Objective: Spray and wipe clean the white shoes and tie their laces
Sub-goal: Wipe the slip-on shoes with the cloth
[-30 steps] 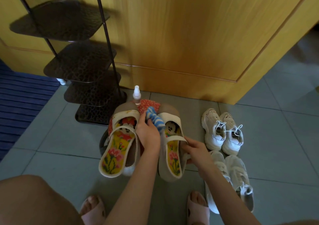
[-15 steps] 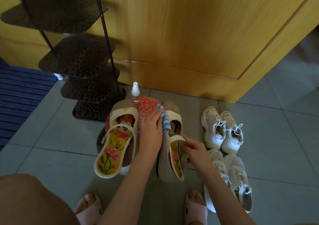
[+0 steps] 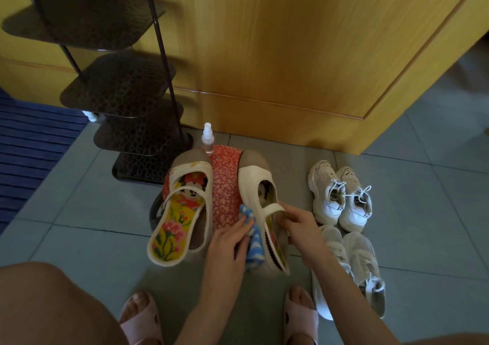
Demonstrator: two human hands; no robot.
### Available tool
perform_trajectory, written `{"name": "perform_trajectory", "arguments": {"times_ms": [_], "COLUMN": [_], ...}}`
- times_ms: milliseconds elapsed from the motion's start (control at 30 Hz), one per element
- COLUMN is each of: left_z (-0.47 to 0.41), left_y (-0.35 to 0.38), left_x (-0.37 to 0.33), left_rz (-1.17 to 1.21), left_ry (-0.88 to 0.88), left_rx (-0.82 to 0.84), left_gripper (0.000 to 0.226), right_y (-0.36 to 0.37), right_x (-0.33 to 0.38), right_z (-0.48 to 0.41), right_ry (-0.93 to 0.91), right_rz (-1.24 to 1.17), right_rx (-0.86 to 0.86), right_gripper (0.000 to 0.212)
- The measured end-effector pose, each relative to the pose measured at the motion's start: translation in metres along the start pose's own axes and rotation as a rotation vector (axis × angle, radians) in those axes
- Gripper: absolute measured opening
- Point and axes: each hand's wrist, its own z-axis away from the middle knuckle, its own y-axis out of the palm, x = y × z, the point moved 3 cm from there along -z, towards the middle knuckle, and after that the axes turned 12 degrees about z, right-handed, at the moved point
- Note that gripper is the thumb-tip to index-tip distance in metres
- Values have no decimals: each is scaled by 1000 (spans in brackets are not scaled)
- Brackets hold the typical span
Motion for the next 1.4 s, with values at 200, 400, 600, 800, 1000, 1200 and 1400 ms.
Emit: {"name": "perform_trajectory", "arguments": {"times_ms": [200,400,600,800,1000,1200,1400], "left_z": [14,-81,-142,-134,-91,-56,-23], "left_y": [-7,-24,15,-4,-11,-8,8], "left_x": [-25,-76,-48,-13,-15,-9,-20], "left_rz": [192,-86,-854,-863,-462,-117,173], "left_ry": [-109,146,236,229,90,-106,-179], "left_rx": [-180,-132,337,389,24,-208,-230], "left_gripper": [33,33,34,51,48,35,33], "right_y": [-5,1,6,7,8,7,2], "right_x": [9,9,3,6,9,10,15], "right_z": [-1,2,0,0,1,3,7], "right_ry": [-86,-138,-143,-138,-133,-128,-136], "right_rz": [73,250,235,233,237,217,202], "right_rx": [-22,-16,-66,-105,-144,-162,-176], "right_gripper": [48,41,37,37,38,40,45]}}
